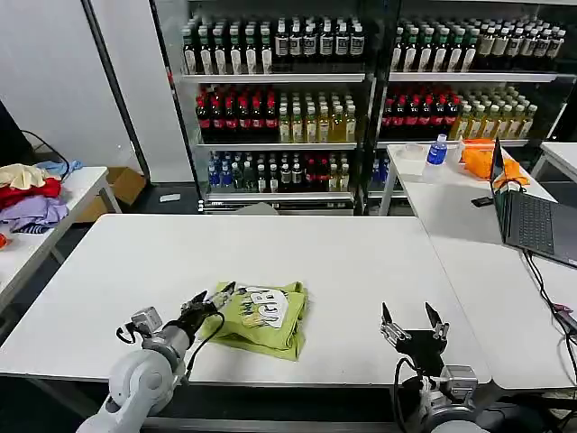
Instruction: Fold and organize the clothes.
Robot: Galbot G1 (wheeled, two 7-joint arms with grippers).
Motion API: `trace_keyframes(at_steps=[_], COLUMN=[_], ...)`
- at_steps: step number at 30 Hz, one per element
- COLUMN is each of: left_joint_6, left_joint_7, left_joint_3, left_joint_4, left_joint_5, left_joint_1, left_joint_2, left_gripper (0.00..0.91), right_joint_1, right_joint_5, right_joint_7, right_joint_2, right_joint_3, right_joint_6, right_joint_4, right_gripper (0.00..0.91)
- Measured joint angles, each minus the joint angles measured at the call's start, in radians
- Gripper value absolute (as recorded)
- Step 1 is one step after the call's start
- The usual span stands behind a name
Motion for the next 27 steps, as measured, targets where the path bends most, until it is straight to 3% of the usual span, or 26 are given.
trace_keyframes(at_steps=[16,17,18,19,20,22,23,27], left_joint_6=[0.1,0.103,0.106,0.108,0.11,0.114,0.116,0.116], left_joint_7=[0.035,0.037,0.037,0.038,0.04,0.044,0.044,0.043], left_joint_3=[-0.023,-0.024,-0.024,-0.024,-0.022,-0.018,-0.018,-0.018], left_joint_4=[0.077,0.077,0.077,0.076,0.075,0.075,0.078,0.093], left_joint_5=[-0.052,-0.057,-0.064,-0.072,-0.08,-0.093,-0.1,-0.124], left_joint_1=[-0.003,-0.002,-0.001,0.0,0.001,0.001,-0.001,-0.01], left_joint_2=[-0.004,-0.006,-0.009,-0.012,-0.016,-0.024,-0.028,-0.048], left_gripper=[0.897,0.695,0.584,0.262,0.171,0.101,0.02,0.02], right_joint_1=[-0.024,-0.027,-0.031,-0.034,-0.036,-0.042,-0.045,-0.056], right_joint_5=[0.001,0.001,0.002,0.002,0.002,0.002,0.002,0.001], right_joint_7=[-0.001,-0.001,-0.001,-0.001,-0.001,0.0,0.001,0.002], right_joint_2=[0.007,0.007,0.007,0.008,0.009,0.012,0.014,0.02], right_joint_3=[0.033,0.036,0.038,0.039,0.04,0.041,0.041,0.044], right_joint_6=[-0.008,-0.009,-0.009,-0.01,-0.01,-0.01,-0.01,-0.007], right_joint_4=[0.031,0.034,0.038,0.042,0.044,0.047,0.049,0.059], right_gripper=[0.907,0.907,0.907,0.907,0.907,0.907,0.907,0.907])
